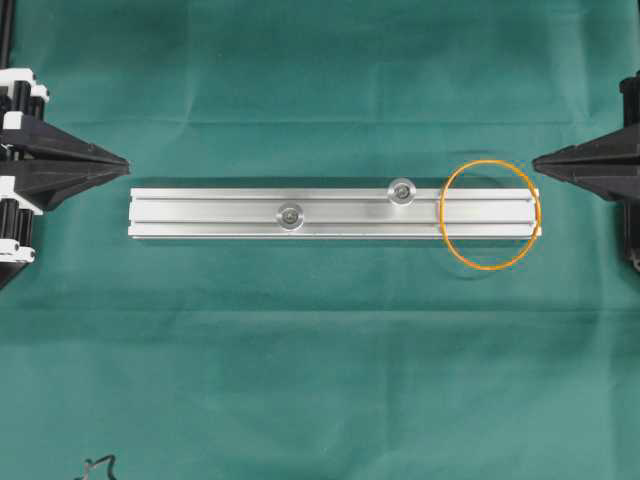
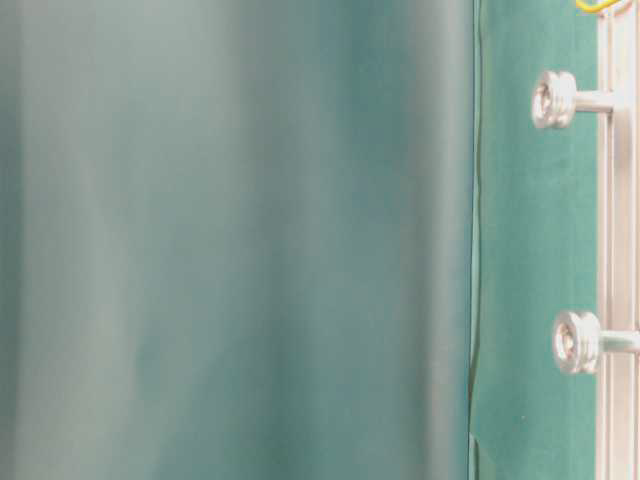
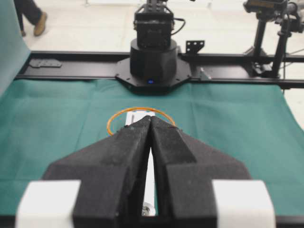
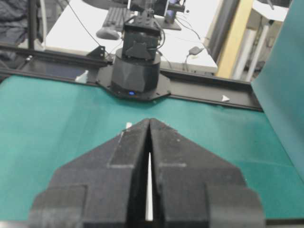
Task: Hook the rubber onto the shaft.
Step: 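Raise the right gripper and open it above the orange rubber band, then lower the open right gripper over the orange band's near edge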
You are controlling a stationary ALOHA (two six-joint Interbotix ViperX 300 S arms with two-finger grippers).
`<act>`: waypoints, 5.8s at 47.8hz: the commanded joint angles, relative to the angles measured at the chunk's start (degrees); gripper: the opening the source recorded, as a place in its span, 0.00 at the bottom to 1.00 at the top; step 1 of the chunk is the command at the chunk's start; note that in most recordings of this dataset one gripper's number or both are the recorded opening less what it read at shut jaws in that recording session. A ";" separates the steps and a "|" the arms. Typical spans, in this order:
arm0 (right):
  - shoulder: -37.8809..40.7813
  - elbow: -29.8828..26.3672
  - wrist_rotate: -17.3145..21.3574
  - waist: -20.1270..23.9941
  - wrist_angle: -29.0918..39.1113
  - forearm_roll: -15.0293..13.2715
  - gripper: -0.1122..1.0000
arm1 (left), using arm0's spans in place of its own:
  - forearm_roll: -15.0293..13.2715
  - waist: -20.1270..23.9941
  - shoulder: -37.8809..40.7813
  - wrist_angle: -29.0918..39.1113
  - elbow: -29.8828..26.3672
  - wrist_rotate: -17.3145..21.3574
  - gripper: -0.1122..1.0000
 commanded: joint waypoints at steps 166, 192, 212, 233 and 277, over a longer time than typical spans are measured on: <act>14.77 -21.53 5.27 0.18 86.92 -0.09 0.12 | 1.76 0.00 0.62 37.00 -8.00 -0.35 0.10; 14.50 -21.45 5.27 0.18 86.22 -1.23 0.12 | 1.76 -0.09 0.62 36.91 -8.00 -0.26 0.10; 14.59 -21.36 5.10 0.09 84.64 -2.64 0.63 | 1.76 -0.09 0.62 36.91 -8.00 -0.26 0.10; 14.50 -21.27 5.10 0.18 84.64 -3.34 1.00 | 1.67 -0.09 0.62 36.91 -8.00 -0.26 0.10; 23.64 -24.96 5.10 0.18 73.30 -2.46 1.00 | 1.76 -0.09 0.62 36.91 -8.00 -0.26 0.10</act>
